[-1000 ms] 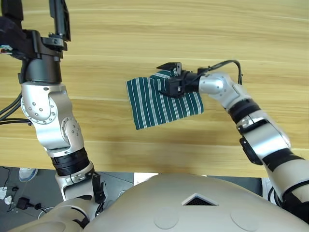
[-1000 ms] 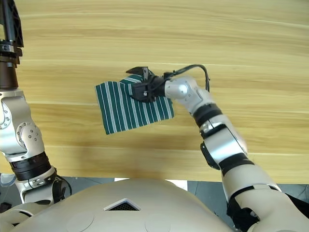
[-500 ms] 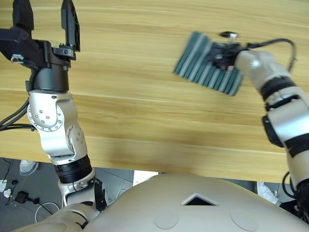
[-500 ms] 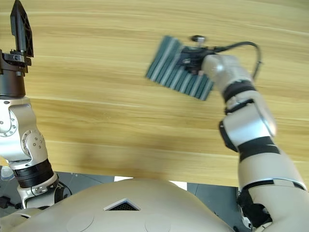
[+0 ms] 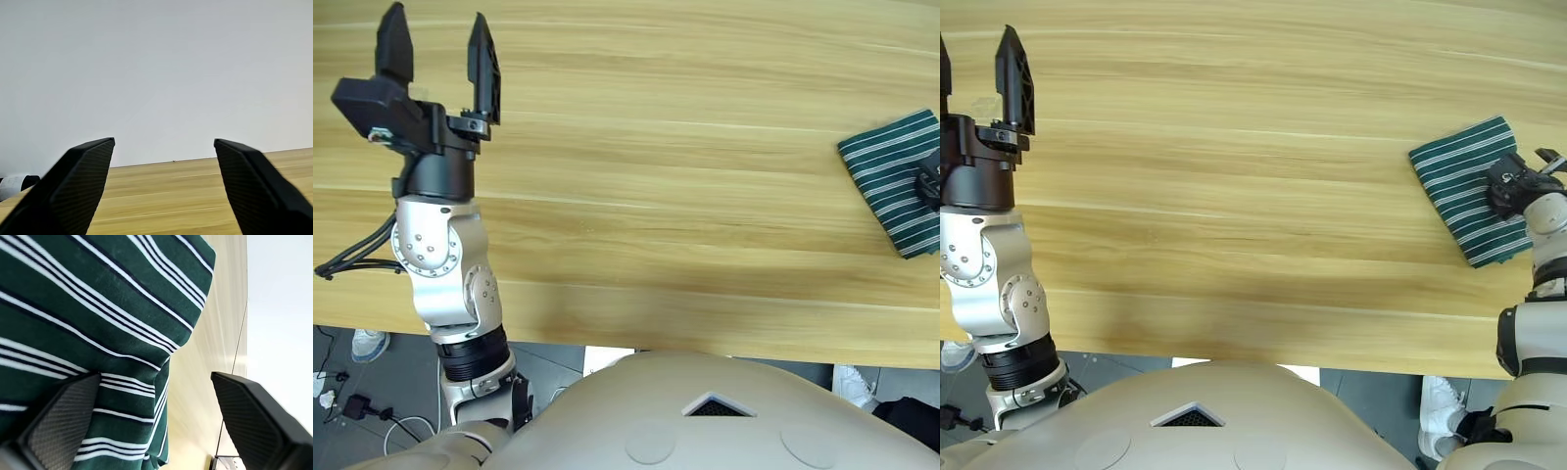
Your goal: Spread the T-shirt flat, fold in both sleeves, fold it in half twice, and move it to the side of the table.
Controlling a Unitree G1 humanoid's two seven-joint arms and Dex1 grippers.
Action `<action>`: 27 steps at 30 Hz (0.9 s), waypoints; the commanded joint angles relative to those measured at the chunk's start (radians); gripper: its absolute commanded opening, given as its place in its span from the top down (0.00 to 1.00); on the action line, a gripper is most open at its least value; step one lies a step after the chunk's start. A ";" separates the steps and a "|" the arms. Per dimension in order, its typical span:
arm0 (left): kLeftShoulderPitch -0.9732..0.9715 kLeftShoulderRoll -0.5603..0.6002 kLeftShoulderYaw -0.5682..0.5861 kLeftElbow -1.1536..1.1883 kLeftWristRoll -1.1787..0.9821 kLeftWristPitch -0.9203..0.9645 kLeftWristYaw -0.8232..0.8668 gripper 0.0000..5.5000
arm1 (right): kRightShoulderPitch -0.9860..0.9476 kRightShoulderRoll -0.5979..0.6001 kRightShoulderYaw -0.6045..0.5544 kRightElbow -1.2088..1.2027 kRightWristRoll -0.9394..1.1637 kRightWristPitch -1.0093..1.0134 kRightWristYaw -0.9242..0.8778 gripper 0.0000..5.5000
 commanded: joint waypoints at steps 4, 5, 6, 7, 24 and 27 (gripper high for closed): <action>0.006 0.005 0.015 0.020 0.003 -0.009 -0.016 0.31 | 0.101 0.025 -0.079 -0.109 0.044 -0.067 -0.103 0.24; 0.008 0.005 0.029 0.008 -0.010 -0.009 -0.016 0.31 | 0.104 0.002 -0.097 -0.186 0.051 -0.086 -0.104 0.24; 0.009 0.007 0.040 -0.008 -0.022 -0.009 -0.019 0.31 | 0.117 -0.022 -0.119 -0.271 0.058 -0.094 -0.100 0.24; 0.011 0.010 0.050 -0.028 -0.031 -0.009 -0.020 0.31 | 0.148 -0.053 -0.149 -0.394 0.070 -0.084 -0.080 0.24; -0.148 -0.133 -0.112 0.473 0.302 -0.295 0.145 0.31 | 0.208 0.748 -0.254 -0.782 0.436 -0.510 -0.170 0.24; -0.114 -0.132 -0.100 0.480 0.348 -0.376 0.183 0.31 | 0.233 0.773 -0.269 -0.763 0.472 -0.540 -0.125 0.24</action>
